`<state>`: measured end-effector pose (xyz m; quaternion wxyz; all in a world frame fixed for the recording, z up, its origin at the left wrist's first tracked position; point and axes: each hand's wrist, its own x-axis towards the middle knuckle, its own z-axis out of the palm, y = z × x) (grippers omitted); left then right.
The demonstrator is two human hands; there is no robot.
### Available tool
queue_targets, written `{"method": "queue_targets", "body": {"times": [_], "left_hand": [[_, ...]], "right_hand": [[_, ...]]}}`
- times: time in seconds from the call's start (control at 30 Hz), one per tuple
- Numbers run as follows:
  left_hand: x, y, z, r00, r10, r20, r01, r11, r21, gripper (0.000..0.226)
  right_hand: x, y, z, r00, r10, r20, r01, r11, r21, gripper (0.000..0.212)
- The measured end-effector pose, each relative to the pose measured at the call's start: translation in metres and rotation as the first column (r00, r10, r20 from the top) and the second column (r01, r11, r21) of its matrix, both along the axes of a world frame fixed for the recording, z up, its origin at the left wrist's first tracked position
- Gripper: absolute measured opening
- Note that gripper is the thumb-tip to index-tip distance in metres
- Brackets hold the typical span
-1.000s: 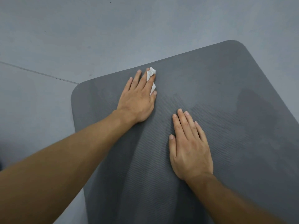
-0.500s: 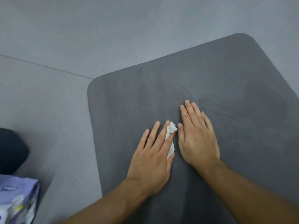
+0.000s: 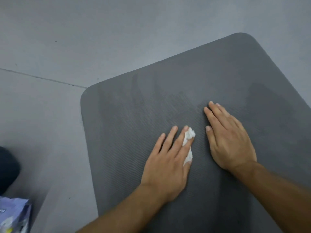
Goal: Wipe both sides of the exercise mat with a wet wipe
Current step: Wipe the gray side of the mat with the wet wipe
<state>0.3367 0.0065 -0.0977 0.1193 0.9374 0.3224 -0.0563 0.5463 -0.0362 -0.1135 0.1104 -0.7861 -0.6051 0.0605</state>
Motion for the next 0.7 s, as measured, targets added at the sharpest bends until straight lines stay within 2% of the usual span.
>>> {"method": "queue_targets", "body": {"times": [0.23,0.47,0.57,0.7], "left_hand": [[0.051,0.082,-0.006,0.994,0.112,0.014,-0.112,0.994,-0.006,0.064],[0.087,0.179,-0.004,0.978,0.21,-0.013,-0.211,0.977,-0.04,0.061],[0.087,0.206,-0.004,0.98,0.197,-0.039,-0.199,0.979,-0.047,0.061],[0.078,0.193,-0.004,0.989,0.146,-0.018,-0.147,0.988,-0.038,0.061]], "right_hand": [[-0.001,0.001,0.002,0.998,-0.031,0.05,0.034,0.998,-0.06,0.058],[0.0,0.001,0.008,0.997,-0.035,0.07,0.044,0.991,-0.128,0.071],[0.001,0.001,0.008,0.997,-0.032,0.066,0.041,0.991,-0.131,0.072],[0.001,0.001,0.008,0.998,-0.036,0.056,0.042,0.992,-0.12,0.071]]}}
